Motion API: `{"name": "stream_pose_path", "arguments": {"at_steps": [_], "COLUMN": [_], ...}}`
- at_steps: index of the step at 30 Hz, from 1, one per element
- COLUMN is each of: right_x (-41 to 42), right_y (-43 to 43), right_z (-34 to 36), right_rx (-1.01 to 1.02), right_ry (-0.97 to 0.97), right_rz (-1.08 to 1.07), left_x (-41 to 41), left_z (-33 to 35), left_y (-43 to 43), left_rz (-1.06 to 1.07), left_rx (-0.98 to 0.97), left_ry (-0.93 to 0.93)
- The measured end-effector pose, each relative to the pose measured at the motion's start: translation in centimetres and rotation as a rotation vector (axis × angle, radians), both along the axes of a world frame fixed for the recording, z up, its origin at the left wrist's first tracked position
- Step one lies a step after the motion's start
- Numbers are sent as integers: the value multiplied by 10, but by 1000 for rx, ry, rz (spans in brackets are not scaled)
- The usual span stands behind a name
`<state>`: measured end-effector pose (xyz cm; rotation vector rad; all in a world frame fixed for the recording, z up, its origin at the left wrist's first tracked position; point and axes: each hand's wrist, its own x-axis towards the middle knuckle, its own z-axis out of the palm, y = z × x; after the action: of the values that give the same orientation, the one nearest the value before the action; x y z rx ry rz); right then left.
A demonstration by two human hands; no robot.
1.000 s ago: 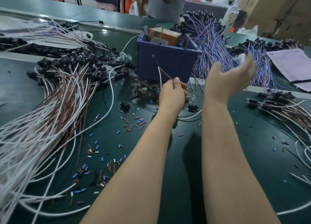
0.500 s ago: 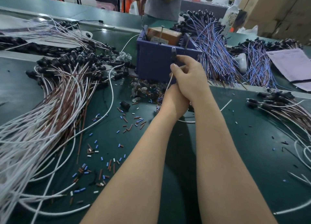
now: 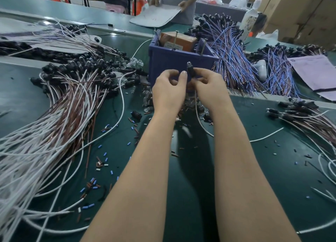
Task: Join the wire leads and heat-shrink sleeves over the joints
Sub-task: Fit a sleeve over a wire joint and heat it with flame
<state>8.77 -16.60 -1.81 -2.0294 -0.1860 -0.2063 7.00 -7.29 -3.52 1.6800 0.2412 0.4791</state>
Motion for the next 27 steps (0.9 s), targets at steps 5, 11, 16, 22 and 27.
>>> {"name": "stream_pose_path", "arguments": {"at_steps": [5, 11, 16, 22, 27], "right_x": [-3, -4, -5, -7, -6], "right_y": [0, 0, 5, 7, 6], "right_z": [-2, -1, 4, 3, 1], "right_rx": [-131, -231, -143, -150, -122], "right_ry": [2, -8, -165, -204, -165], "right_rz": [79, 42, 8, -32, -47], "left_x": [1, 0, 0, -6, -4], "left_z": [-7, -11, -10, -11, -16], "left_y": [-1, -2, -3, -9, -11], "left_rz": [-132, -77, -54, -48, -24], "left_rx": [-182, -128, -44, 99, 119], "left_ry": [62, 56, 25, -48, -58]}}
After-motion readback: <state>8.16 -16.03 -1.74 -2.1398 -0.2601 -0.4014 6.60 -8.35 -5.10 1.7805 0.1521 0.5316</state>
